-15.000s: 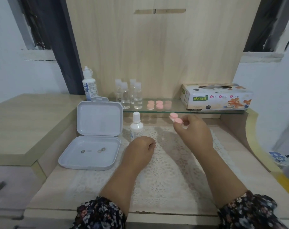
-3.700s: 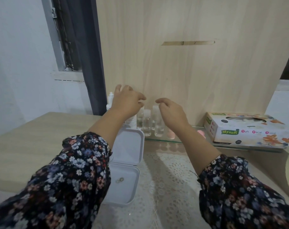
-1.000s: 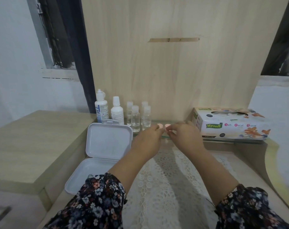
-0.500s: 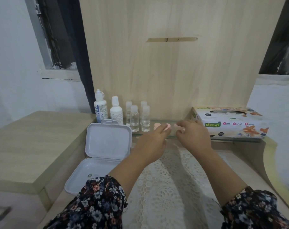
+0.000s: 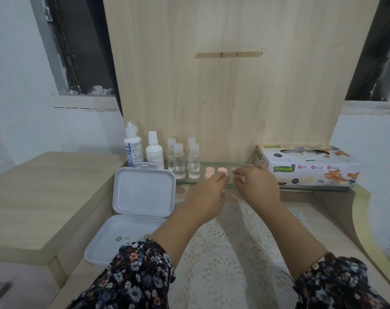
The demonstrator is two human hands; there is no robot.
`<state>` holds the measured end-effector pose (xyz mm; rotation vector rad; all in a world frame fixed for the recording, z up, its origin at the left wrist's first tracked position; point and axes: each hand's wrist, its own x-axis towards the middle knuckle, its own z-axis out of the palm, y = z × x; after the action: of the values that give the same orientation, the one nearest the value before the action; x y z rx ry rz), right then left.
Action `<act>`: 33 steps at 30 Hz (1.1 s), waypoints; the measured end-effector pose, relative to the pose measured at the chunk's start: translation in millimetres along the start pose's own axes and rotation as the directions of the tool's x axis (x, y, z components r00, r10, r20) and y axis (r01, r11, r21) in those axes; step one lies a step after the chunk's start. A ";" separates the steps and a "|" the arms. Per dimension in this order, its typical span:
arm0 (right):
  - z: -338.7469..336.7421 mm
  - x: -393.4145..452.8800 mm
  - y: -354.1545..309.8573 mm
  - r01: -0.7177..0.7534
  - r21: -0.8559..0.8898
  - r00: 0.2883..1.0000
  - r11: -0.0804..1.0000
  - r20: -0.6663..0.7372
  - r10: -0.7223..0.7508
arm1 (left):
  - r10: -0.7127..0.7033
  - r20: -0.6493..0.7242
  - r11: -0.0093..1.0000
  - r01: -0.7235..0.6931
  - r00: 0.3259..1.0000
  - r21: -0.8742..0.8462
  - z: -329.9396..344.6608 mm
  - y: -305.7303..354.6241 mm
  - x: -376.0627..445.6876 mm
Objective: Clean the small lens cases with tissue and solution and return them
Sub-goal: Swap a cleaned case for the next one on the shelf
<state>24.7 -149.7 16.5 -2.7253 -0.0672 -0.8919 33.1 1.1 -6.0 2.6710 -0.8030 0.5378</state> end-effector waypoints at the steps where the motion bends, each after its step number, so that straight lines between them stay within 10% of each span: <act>1: -0.7 -1.4 0.9 -0.012 0.005 1.000 1.000 -0.022 0.012 | 0.002 -0.008 1.000 -0.002 1.000 -0.004 0.2 0.9 -0.4; 33: -17.3 -12.4 12.6 -0.129 -0.052 0.991 0.990 0.024 0.130 | -0.008 0.017 1.000 0.008 1.000 0.024 9.5 27.2 4.1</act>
<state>6.4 -166.0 19.5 -2.7514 0.1271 -0.8308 23.1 -26.1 -7.9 2.7032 -0.7950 0.5270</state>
